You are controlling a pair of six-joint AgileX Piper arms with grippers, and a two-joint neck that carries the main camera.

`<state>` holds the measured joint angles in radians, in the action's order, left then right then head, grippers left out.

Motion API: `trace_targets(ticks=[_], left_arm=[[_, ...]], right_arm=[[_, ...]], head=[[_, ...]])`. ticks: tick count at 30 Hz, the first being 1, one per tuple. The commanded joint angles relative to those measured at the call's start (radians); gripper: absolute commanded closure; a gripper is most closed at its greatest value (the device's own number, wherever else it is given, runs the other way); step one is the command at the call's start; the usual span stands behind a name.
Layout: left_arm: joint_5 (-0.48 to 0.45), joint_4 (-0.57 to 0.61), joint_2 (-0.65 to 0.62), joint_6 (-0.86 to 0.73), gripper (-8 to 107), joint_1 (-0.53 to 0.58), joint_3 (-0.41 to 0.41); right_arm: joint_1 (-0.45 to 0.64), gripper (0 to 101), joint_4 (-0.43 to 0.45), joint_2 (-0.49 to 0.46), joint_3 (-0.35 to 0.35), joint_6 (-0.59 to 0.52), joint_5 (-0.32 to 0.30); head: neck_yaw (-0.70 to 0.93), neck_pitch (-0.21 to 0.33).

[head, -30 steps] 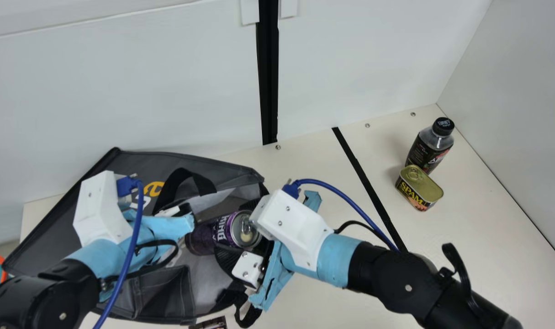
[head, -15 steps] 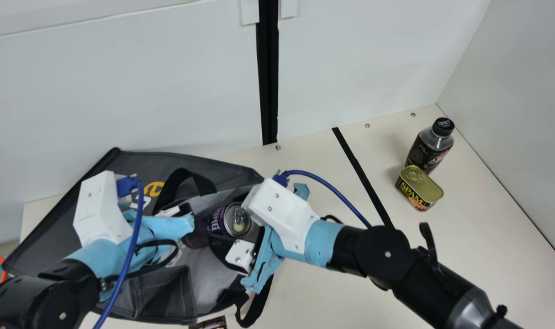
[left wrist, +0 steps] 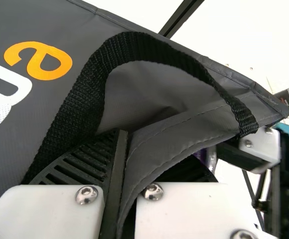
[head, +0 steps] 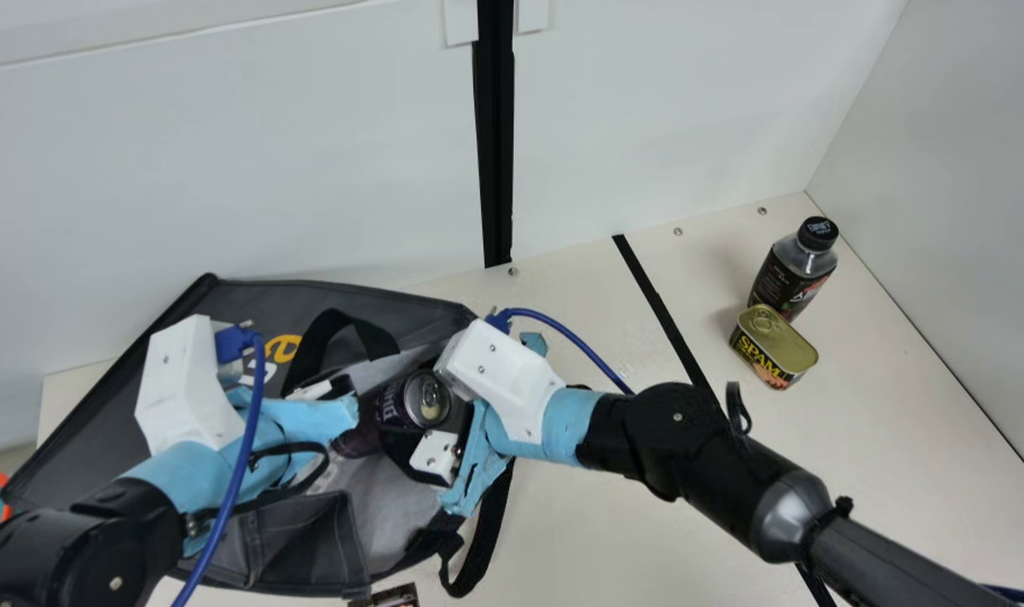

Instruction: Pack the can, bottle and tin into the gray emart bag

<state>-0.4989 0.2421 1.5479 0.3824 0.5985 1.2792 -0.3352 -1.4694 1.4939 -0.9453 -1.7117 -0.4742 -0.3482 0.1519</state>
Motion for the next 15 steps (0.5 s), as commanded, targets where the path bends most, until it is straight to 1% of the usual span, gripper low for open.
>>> trace_targets(ticks=[1,15], left_arm=[[0.0,0.0,0.0,0.0,89,0.0,0.0],[0.0,0.0,0.0,0.0,89,0.0,0.0]], right_arm=[[0.002,101,-0.019,0.016,-0.002,-0.027,-0.008],[-0.002,101,-0.085,0.106,-0.03,-0.114,-0.022]], head=[[-0.001,0.023],[-0.001,0.023]])
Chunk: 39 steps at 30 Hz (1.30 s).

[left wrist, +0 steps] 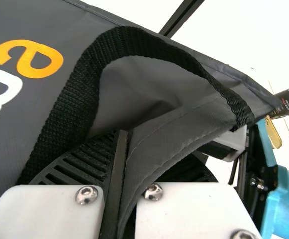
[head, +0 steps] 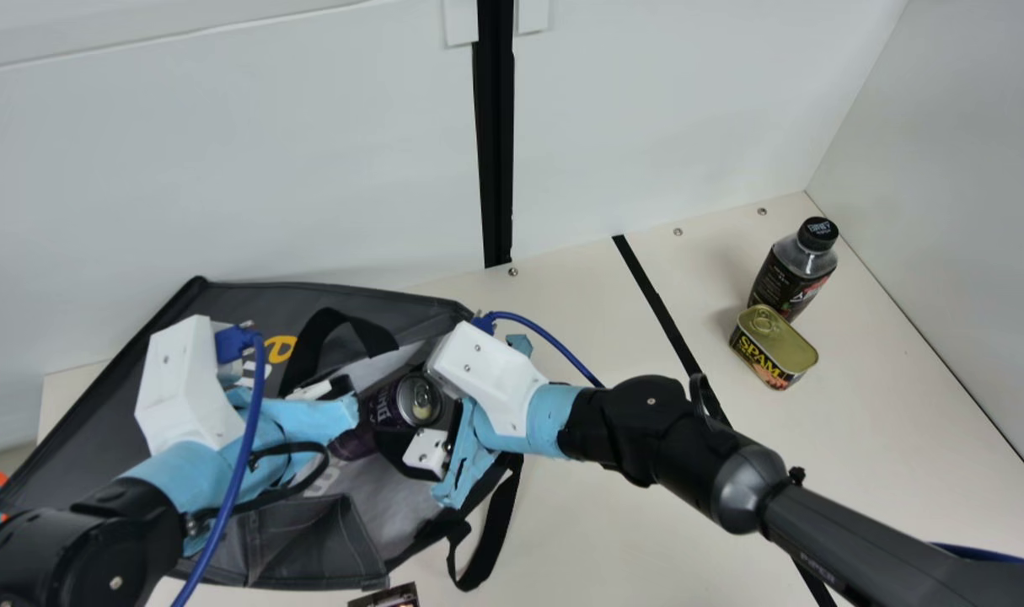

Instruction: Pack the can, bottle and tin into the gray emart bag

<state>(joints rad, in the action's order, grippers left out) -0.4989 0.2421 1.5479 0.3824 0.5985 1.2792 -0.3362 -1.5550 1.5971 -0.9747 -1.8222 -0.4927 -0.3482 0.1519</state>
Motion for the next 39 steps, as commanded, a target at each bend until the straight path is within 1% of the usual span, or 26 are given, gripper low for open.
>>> trace_targets(ticks=[1,2,7,13,20,29,39], left_arm=[[0.0,0.0,0.0,0.0,89,0.0,0.0],[0.0,0.0,0.0,0.0,89,0.0,0.0],[0.0,0.0,0.0,0.0,89,0.0,0.0],[0.0,0.0,0.0,0.0,89,0.0,0.0],[0.0,0.0,0.0,0.0,89,0.0,0.0],[0.0,0.0,0.0,0.0,89,0.0,0.0],[0.0,0.0,0.0,0.0,89,0.0,0.0]], right_arm=[[-0.003,101,-0.002,0.009,-0.005,-0.007,-0.003],[-0.004,101,-0.005,0.014,-0.008,-0.009,-0.002],[-0.014,85,-0.014,0.035,-0.024,-0.019,0.001],[-0.018,65,-0.009,0.039,-0.032,-0.016,0.004],[-0.014,41,0.014,0.023,-0.025,-0.003,0.005],[-0.005,11,0.063,-0.021,-0.004,0.036,0.01],[0.0,10,0.125,-0.09,0.024,0.1,0.023]], head=[[-0.001,0.023],[-0.001,0.023],[-0.001,0.023],[-0.001,0.023],[-0.001,0.023],[-0.001,0.023],[-0.001,0.023]])
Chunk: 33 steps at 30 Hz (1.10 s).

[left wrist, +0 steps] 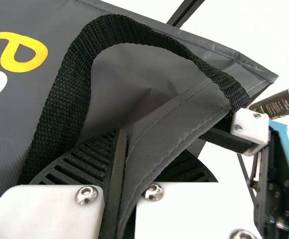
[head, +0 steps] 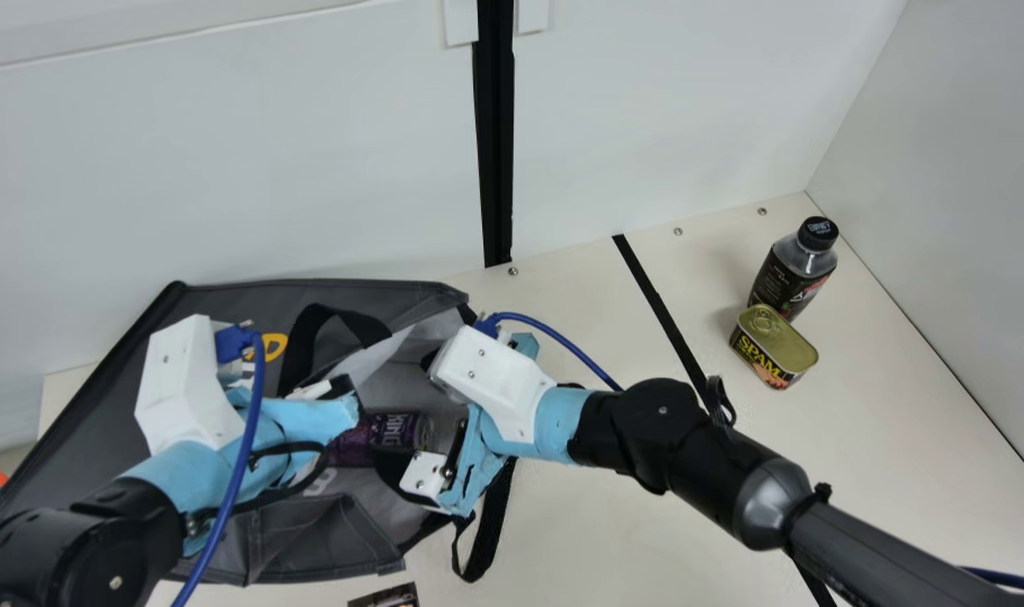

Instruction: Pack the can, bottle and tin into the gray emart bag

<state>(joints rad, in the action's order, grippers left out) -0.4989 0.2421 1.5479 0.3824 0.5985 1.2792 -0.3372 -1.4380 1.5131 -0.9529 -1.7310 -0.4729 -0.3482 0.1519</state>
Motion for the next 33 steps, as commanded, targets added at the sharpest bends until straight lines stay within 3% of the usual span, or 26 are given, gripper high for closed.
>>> trace_targets(ticks=[1,19,33], left_arm=[[0.0,0.0,0.0,0.0,89,0.0,0.0],[0.0,0.0,0.0,0.0,89,0.0,0.0],[0.0,0.0,0.0,0.0,89,0.0,0.0]], right_arm=[[0.002,10,0.015,-0.014,0.006,0.017,0.004],[0.033,10,0.199,-0.164,0.046,0.218,0.023],[0.091,10,0.394,-0.274,0.055,0.4,0.023]], head=[[-0.001,0.023],[-0.001,0.023],[-0.001,0.023]])
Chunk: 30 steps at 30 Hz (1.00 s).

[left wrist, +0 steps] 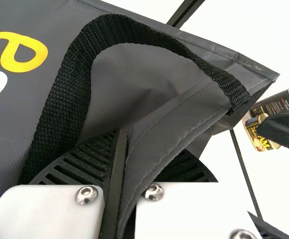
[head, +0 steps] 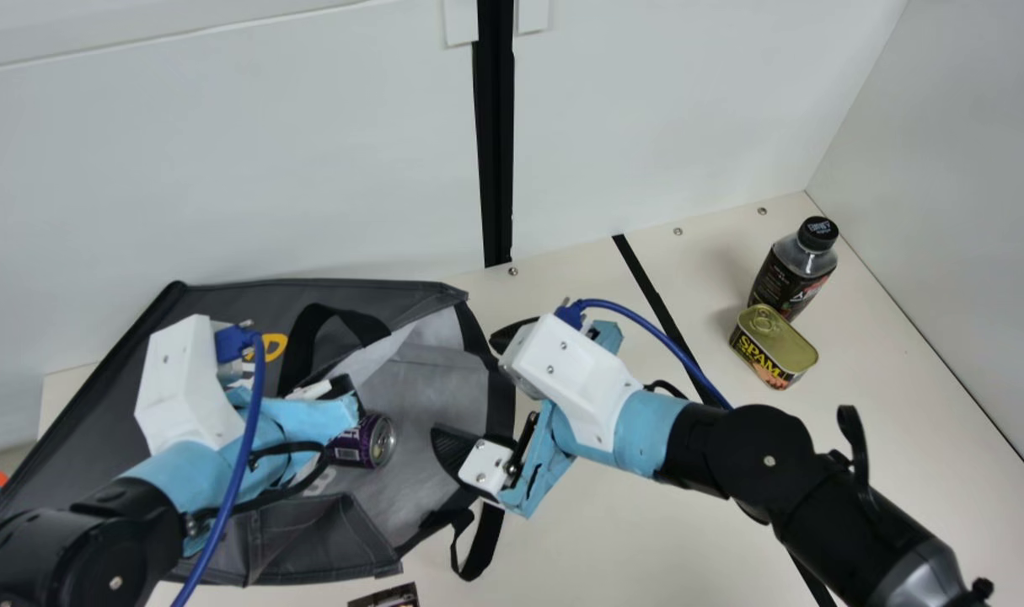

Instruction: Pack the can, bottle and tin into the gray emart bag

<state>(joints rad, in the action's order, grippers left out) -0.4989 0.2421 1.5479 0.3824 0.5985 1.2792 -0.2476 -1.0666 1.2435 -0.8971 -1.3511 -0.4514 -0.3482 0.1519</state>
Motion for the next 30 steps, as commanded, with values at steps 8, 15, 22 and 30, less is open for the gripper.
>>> trace_targets(ticks=[8,15,22,30], left_arm=[[0.0,0.0,0.0,0.0,89,0.0,0.0],[0.0,0.0,0.0,0.0,89,0.0,0.0],[0.0,0.0,0.0,0.0,89,0.0,0.0],[0.0,0.0,0.0,0.0,89,0.0,0.0]], right_arm=[[0.027,10,0.136,-0.056,-0.003,0.125,-0.002],[0.044,10,0.24,-0.098,-0.009,0.221,-0.005],[0.061,10,0.359,-0.139,-0.015,0.331,-0.006],[0.087,10,0.5,-0.183,-0.021,0.452,-0.021]], head=[[-0.001,0.023],[-0.001,0.023],[-0.001,0.023],[-0.001,0.023]])
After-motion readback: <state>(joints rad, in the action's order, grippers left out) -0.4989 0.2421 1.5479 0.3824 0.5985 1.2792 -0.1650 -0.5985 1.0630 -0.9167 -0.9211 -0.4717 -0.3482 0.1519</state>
